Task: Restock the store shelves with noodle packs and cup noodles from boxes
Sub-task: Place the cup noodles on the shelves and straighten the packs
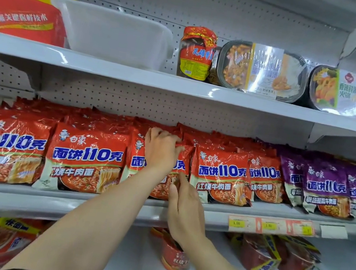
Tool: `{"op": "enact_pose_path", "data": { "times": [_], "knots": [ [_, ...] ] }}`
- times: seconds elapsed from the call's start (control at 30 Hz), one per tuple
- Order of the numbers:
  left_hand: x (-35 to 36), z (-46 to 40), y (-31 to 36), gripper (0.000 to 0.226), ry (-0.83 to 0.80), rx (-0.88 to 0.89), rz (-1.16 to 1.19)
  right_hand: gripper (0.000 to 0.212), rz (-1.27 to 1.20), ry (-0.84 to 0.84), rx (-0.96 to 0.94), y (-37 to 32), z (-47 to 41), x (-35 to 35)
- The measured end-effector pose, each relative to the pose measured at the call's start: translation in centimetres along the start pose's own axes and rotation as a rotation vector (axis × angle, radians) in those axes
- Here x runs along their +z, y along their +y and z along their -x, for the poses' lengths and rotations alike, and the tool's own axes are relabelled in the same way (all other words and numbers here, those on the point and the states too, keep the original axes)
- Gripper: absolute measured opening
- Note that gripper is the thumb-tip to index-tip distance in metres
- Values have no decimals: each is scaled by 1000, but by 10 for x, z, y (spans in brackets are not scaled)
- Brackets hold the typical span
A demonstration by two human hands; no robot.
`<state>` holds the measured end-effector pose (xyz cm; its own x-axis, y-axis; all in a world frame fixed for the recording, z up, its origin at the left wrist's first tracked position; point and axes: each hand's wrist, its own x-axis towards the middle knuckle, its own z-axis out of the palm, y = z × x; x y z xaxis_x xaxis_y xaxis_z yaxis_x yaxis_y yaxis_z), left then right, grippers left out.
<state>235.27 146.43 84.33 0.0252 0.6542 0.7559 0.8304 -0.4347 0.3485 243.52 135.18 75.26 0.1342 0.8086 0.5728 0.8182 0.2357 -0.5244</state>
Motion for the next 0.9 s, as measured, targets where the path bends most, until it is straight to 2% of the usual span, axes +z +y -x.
{"op": "enact_pose_path", "data": {
  "times": [0.1, 0.23, 0.33, 0.43, 0.57, 0.67, 0.8, 0.9],
  "knots": [
    [2, -2, 2, 18, 23, -43, 61, 58, 20, 8, -23, 3, 3, 5],
    [5, -4, 1, 16, 64, -130, 179, 58, 44, 34, -25, 10, 4, 14],
    [7, -3, 0, 17, 69, -114, 174, 74, 99, 25, -27, 11, 5, 19],
    [6, -2, 0, 21, 52, -53, 161, 73, 116, 12, -20, 10, 6, 20],
    [-2, 18, -6, 37, 136, 102, 201, 62, 89, 1, -1, 11, 7, 17],
    [-13, 60, -17, 49, 152, 60, 159, 64, 81, 32, -26, 13, 7, 16],
    [-17, 90, -32, 57, 28, -58, 73, 75, 100, 26, -62, 9, 8, 23],
    [-22, 90, -38, 62, -84, -44, 131, 80, 160, 32, -45, 5, 9, 23]
  ]
}}
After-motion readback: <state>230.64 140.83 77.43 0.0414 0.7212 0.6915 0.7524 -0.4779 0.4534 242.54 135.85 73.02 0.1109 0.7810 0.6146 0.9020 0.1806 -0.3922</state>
